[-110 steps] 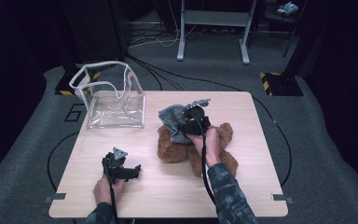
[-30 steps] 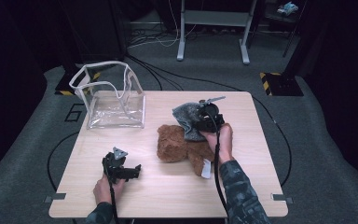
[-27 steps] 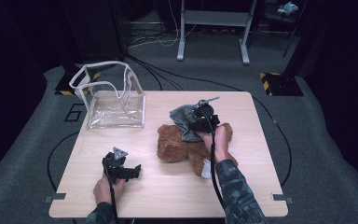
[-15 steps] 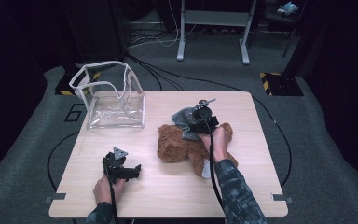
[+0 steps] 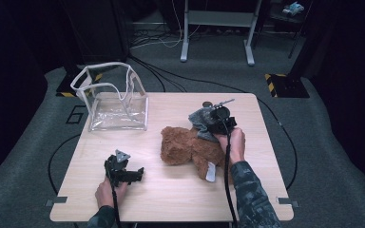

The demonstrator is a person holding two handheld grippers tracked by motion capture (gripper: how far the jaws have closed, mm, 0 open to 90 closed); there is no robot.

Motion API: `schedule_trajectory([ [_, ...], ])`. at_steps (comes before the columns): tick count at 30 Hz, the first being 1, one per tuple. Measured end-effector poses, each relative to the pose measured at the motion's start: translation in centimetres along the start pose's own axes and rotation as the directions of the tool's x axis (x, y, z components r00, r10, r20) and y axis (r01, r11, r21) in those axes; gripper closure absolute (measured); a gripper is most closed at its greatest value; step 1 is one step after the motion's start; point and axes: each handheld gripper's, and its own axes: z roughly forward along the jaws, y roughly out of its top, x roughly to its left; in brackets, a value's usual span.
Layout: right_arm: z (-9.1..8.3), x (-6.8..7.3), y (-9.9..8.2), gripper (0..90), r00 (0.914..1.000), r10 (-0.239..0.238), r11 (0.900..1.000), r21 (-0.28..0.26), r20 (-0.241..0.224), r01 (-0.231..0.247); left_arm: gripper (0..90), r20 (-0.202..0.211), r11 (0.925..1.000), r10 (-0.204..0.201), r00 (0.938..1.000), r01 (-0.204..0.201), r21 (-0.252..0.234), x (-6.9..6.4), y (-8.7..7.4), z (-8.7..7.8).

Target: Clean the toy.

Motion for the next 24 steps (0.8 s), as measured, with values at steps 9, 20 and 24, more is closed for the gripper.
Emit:
schedule_trajectory([
  [9,-0.8,-2.9,-1.6,71.4,0.996,0.077,0.997,-0.007,0.045,-0.077,0.0,0.0,1.0,0.001,1.0,-0.001,-0.001,0.0,0.0,0.0],
  [20,-1.8,-5.1,-3.0,71.8,0.9864,0.136,0.9906,-0.028,0.092,-0.134,0.0,0.0,1.0,0.001,1.0,-0.001,-0.001,0.0,0.0,0.0],
  [24,-3.4,-4.7,-2.5,71.8,0.9899,0.132,0.9881,-0.087,0.053,-0.127,0.0,0.0,1.0,0.0,1.0,0.0,-0.001,0.0,0.0,0.0],
])
